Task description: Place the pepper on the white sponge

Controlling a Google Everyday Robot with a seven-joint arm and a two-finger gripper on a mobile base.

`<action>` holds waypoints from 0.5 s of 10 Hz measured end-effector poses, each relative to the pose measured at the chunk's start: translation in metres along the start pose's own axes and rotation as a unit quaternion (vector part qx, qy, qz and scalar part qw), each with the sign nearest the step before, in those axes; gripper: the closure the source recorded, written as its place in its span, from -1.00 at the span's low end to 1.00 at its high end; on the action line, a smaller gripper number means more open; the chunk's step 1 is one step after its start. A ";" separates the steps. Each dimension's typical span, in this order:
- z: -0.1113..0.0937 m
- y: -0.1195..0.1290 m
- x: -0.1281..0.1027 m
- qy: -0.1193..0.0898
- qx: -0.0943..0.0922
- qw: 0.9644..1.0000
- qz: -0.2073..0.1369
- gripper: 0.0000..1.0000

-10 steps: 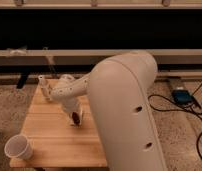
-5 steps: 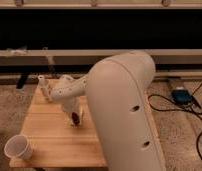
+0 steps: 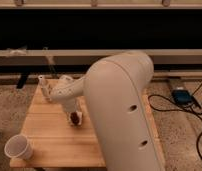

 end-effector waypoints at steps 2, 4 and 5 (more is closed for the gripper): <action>-0.001 -0.001 0.001 0.000 0.000 1.000 0.001 -0.60; -0.003 -0.003 0.001 -0.003 -0.003 1.000 0.004 -0.60; -0.006 -0.005 0.001 -0.008 -0.008 1.000 0.005 -0.60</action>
